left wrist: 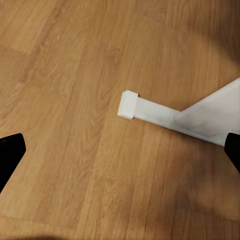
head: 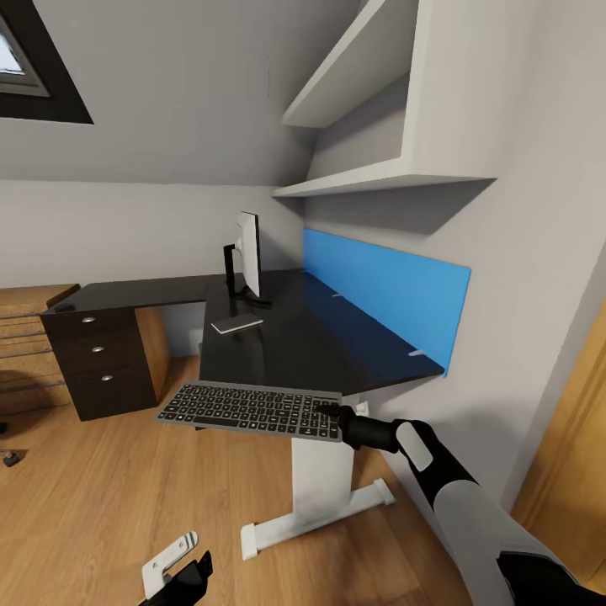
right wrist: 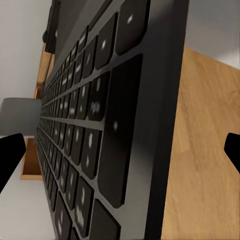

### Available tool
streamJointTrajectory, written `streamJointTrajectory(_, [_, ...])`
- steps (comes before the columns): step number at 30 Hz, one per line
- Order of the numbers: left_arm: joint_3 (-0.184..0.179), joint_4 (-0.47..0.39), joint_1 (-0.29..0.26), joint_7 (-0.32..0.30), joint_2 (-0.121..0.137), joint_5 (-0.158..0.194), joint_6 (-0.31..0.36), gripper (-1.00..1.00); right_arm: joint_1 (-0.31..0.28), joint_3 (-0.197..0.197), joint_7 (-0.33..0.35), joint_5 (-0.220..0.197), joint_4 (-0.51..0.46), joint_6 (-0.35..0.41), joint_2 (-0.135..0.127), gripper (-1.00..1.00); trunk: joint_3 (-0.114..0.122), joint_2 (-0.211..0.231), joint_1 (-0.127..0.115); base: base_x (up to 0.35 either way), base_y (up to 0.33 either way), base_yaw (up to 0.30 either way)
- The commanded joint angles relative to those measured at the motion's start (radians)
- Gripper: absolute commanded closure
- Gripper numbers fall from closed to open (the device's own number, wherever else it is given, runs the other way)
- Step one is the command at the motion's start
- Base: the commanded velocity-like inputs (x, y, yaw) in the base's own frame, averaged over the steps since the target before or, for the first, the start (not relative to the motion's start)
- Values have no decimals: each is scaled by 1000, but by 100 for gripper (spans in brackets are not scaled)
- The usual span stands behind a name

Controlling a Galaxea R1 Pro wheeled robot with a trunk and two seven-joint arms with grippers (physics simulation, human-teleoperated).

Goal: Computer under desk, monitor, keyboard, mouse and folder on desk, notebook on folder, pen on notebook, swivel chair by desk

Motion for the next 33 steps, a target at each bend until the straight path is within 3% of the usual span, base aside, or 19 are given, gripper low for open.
streamJointTrajectory(1, [-2,-2,0,6,1,4,3,-100,-1,-8,2,3,0,7,2,-100,-1,0,0,0,0,0])
streamJointTrajectory(20, [-22,-2,0,6,1,4,1,-100,-1,-9,2,3,-3,7,3,-100,-1,0,0,0,0,0])
streamJointTrajectory(21, [-22,-2,0,6,1,4,1,-100,-1,-9,2,3,-3,7,3,100,-1,0,0,0,0,0])
streamJointTrajectory(33, [-24,-2,0,9,0,4,1,-100,-1,-11,2,4,-3,7,1,100,-1,0,0,0,0,0])
